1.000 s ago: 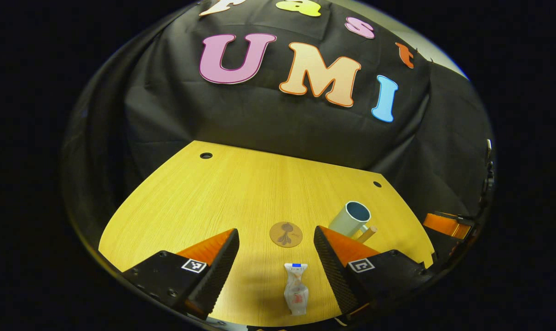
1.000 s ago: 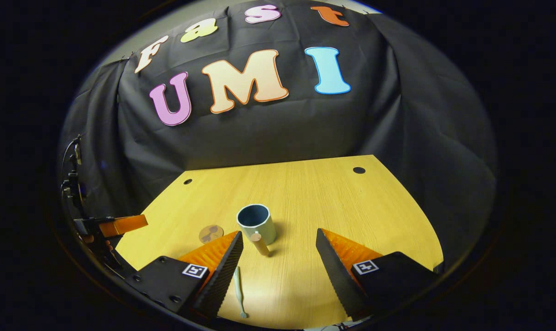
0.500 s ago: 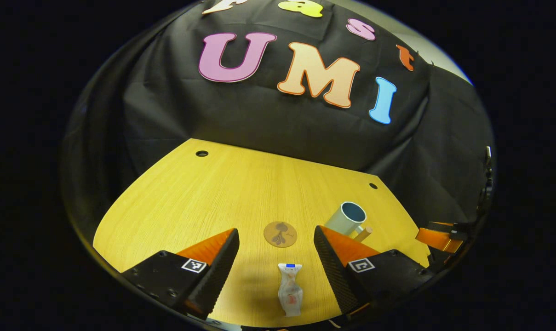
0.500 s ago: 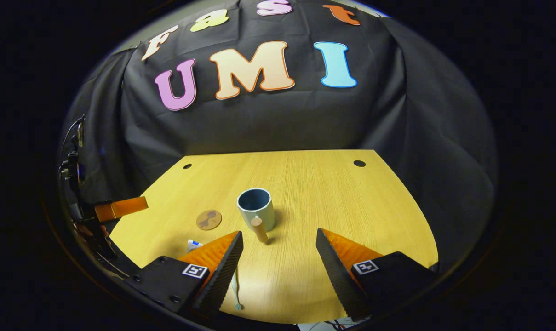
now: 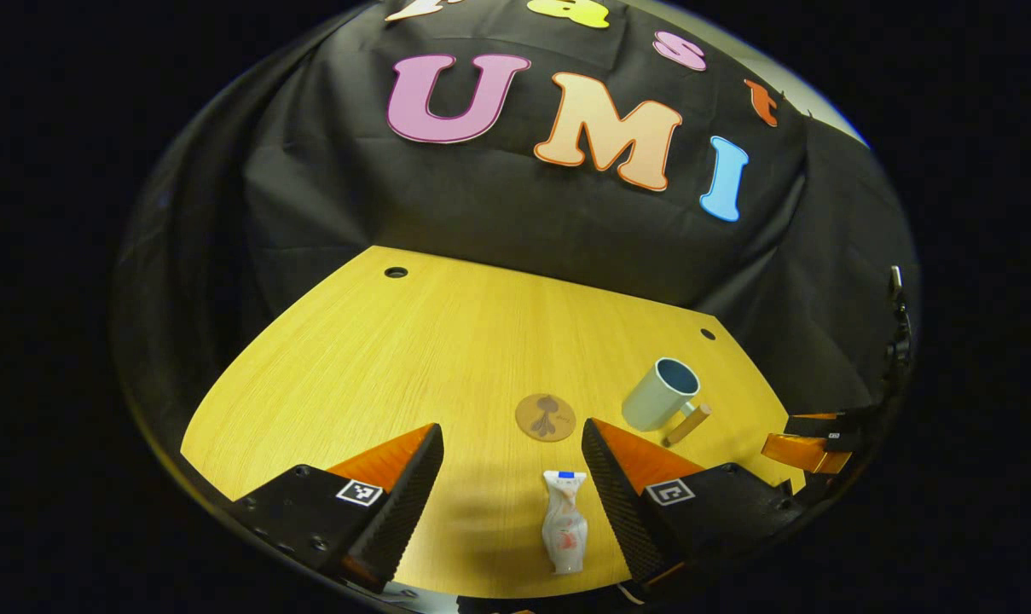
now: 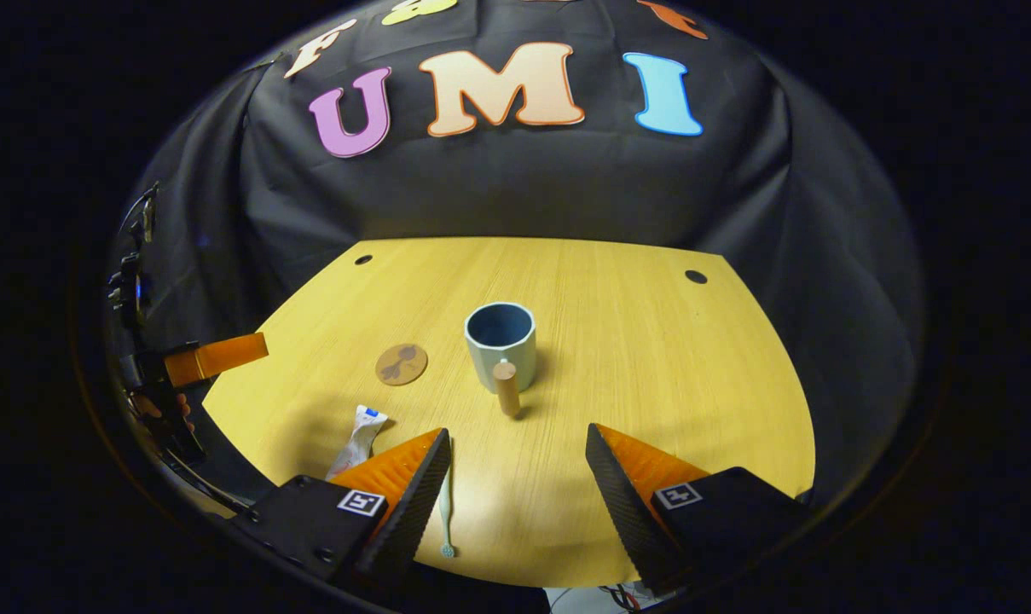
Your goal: Put the toothbrush and toothpaste on the desktop into the cup, then pick up the cup and place it on the coaster on the desktop.
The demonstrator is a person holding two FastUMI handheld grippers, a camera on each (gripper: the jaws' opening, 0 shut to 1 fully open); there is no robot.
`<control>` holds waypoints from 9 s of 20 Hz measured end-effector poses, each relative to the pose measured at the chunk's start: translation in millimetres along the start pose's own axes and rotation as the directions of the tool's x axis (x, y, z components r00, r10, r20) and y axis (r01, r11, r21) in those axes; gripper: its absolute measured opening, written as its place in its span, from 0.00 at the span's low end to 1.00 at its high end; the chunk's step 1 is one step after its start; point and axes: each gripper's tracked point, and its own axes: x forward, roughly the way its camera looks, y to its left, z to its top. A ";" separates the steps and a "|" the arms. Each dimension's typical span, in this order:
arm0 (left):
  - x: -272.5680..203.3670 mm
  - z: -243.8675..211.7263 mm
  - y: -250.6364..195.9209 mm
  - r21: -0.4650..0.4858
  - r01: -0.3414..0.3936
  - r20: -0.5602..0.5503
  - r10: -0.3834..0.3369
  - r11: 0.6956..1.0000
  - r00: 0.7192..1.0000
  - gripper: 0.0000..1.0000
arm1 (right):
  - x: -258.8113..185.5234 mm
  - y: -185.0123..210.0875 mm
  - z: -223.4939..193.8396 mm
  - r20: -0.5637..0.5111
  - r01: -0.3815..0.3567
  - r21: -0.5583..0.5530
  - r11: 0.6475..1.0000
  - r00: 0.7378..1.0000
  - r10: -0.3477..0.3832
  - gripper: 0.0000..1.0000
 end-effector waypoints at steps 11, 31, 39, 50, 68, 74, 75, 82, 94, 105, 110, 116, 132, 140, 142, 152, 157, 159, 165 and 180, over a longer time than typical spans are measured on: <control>-16.0 -24.0 65.0 -0.025 -0.122 -0.046 0.121 0.992 0.992 0.95 | 66.5 51.2 -49.2 -0.280 -0.071 -0.129 0.989 0.960 0.032 0.94; -18.8 -51.5 106.2 -0.019 -0.232 -0.129 0.228 0.972 0.965 0.96 | 113.2 80.6 -95.1 -0.543 -0.103 -0.136 0.985 0.840 0.013 0.36; -19.2 -60.2 89.6 -0.005 -0.204 -0.149 0.201 0.979 0.968 0.96 | 118.4 76.6 -98.6 -0.568 -0.084 -0.148 0.985 0.823 -0.015 0.17; -15.5 -63.4 81.6 -0.005 -0.184 -0.173 0.181 0.983 0.968 0.95 | 117.7 72.9 -99.7 -0.576 -0.071 -0.134 0.988 0.817 -0.019 0.10; 34.4 -97.3 -40.4 0.189 0.144 -0.469 -0.040 0.971 0.883 0.95 | 50.2 22.5 -68.7 -0.406 0.010 0.029 1.000 0.914 0.003 0.06; 54.0 -114.5 -68.3 0.059 0.131 -0.570 -0.074 0.990 0.818 0.96 | 30.2 -14.7 -77.7 -0.391 0.073 0.078 0.994 0.920 -0.037 0.06; 58.8 -115.8 -68.9 0.044 0.119 -0.577 -0.072 0.992 0.813 0.96 | 27.4 -19.1 -79.7 -0.391 0.080 0.088 0.993 0.919 -0.040 0.06; 73.1 -139.5 -66.3 -0.026 0.054 -0.659 -0.058 0.998 0.750 0.90 | 21.0 -42.8 -81.7 -0.379 0.108 0.134 0.985 0.924 -0.050 0.06; 79.9 -153.5 -55.4 0.039 0.007 -0.700 0.022 0.999 0.714 0.38 | 14.1 -71.1 -84.5 -0.377 0.142 0.174 0.974 0.924 -0.067 0.06; 81.4 -153.6 -60.6 -0.077 0.022 -0.655 -0.067 0.997 0.752 0.13 | 18.5 -71.5 -84.5 -0.374 0.144 0.189 0.971 0.925 -0.065 0.06; 77.8 -148.6 -61.3 -0.129 0.047 -0.604 -0.116 0.991 0.788 0.04 | 22.3 -79.4 -69.6 -0.339 0.169 0.222 0.960 0.937 -0.087 0.06; 81.4 -114.1 -52.6 -0.142 0.043 -0.434 -0.102 0.989 0.895 0.04 | 24.3 -99.4 -6.8 -0.180 0.163 0.272 0.948 0.977 -0.116 0.06; 64.3 -17.0 -71.4 -0.149 0.106 -0.117 -0.124 0.983 0.985 0.02 | 59.5 -28.2 187.0 0.315 -0.299 0.178 0.937 0.920 0.234 0.05; 63.5 33.9 -107.7 -0.195 0.162 0.022 -0.161 0.967 0.987 0.01 | 94.0 -19.1 230.2 0.484 -0.330 0.088 0.940 0.839 0.249 0.05; 66.6 37.3 -112.2 -0.196 0.162 0.036 -0.158 0.967 0.987 0.01 | 108.5 -12.6 225.4 0.494 -0.318 0.047 0.947 0.831 0.255 0.05; 82.4 60.4 -129.3 -0.172 0.169 0.124 -0.149 0.971 0.981 0.01 | 145.6 -7.8 155.2 0.412 -0.380 0.117 0.918 0.859 0.303 0.08; 92.1 66.7 -146.8 -0.172 0.188 0.127 -0.167 0.967 0.978 0.02 | 128.9 -21.7 152.5 0.411 -0.437 0.200 0.877 0.850 0.330 0.29; 94.6 72.3 -154.4 -0.166 0.205 0.133 -0.184 0.965 0.974 0.01 | 118.3 -38.9 154.7 0.425 -0.426 0.226 0.876 0.852 0.305 0.52; 112.6 91.2 -180.8 -0.065 0.233 0.152 -0.221 0.970 0.963 0.01 | 92.9 -115.3 128.2 0.408 -0.298 0.356 0.886 0.902 0.140 0.95; 173.7 79.9 -242.2 0.062 0.322 0.289 -0.326 0.945 0.900 0.01 | 49.3 -211.1 87.2 0.400 -0.130 0.465 0.876 0.913 -0.076 0.95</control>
